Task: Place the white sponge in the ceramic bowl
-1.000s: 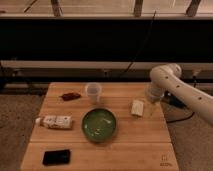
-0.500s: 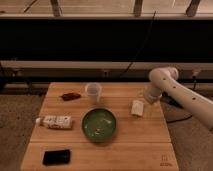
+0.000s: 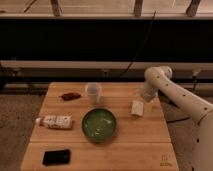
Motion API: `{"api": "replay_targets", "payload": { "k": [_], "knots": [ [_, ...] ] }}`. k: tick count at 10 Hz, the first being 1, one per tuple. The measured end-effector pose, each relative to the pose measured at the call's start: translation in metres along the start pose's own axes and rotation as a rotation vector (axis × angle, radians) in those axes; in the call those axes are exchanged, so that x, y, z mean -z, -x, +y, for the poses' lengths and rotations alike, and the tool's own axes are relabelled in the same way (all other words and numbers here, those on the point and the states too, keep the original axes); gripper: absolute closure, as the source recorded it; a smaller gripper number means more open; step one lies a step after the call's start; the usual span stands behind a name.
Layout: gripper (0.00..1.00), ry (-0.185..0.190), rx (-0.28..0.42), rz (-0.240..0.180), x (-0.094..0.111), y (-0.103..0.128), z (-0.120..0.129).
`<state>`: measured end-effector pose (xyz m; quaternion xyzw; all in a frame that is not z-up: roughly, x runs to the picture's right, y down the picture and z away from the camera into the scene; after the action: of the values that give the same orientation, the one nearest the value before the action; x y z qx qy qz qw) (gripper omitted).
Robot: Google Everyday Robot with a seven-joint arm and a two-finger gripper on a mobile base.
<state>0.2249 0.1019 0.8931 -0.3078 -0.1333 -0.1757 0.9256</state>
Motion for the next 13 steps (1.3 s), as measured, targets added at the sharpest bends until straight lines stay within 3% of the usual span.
{"api": "replay_targets", "payload": {
  "k": [5,8,11,13],
  "knots": [
    [0.20,0.061,0.066,0.006,-0.019,-0.003,0.000],
    [0.20,0.075,0.086,-0.007,-0.026,0.001,0.004],
    [0.42,0.088,0.101,-0.015,-0.032,0.006,0.008],
    [0.65,0.094,0.106,-0.017,-0.036,0.007,0.010]
  ]
}}
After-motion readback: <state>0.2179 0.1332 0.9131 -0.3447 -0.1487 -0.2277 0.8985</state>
